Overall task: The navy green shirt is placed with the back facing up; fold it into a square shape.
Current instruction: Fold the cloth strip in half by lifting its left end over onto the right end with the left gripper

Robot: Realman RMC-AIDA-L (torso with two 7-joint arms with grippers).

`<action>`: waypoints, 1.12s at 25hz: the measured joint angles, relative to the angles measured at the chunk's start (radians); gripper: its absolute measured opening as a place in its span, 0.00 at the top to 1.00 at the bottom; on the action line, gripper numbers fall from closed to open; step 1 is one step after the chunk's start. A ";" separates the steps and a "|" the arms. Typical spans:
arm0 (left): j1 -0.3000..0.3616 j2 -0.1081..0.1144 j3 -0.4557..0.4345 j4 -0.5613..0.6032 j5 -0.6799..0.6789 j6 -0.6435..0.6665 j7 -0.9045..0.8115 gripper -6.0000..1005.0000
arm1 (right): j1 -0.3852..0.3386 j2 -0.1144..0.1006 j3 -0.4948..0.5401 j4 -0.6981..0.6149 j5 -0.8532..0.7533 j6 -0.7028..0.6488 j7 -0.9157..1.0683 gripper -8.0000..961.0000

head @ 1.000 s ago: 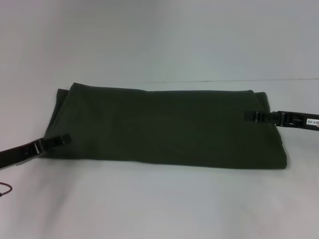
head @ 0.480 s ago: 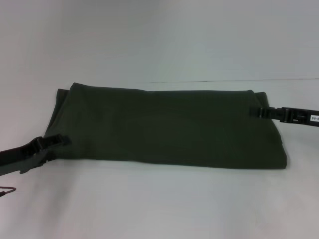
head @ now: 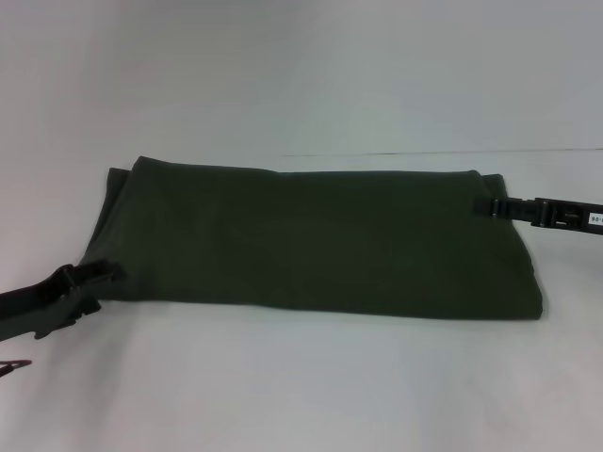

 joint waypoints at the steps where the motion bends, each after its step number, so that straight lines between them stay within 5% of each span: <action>1: -0.002 0.001 0.000 -0.007 0.000 -0.009 0.000 0.28 | 0.000 0.000 0.000 0.000 0.000 0.000 0.001 0.23; 28: -0.023 0.004 0.012 -0.027 0.001 -0.121 0.018 0.28 | -0.003 0.004 0.015 0.001 0.000 0.002 0.007 0.23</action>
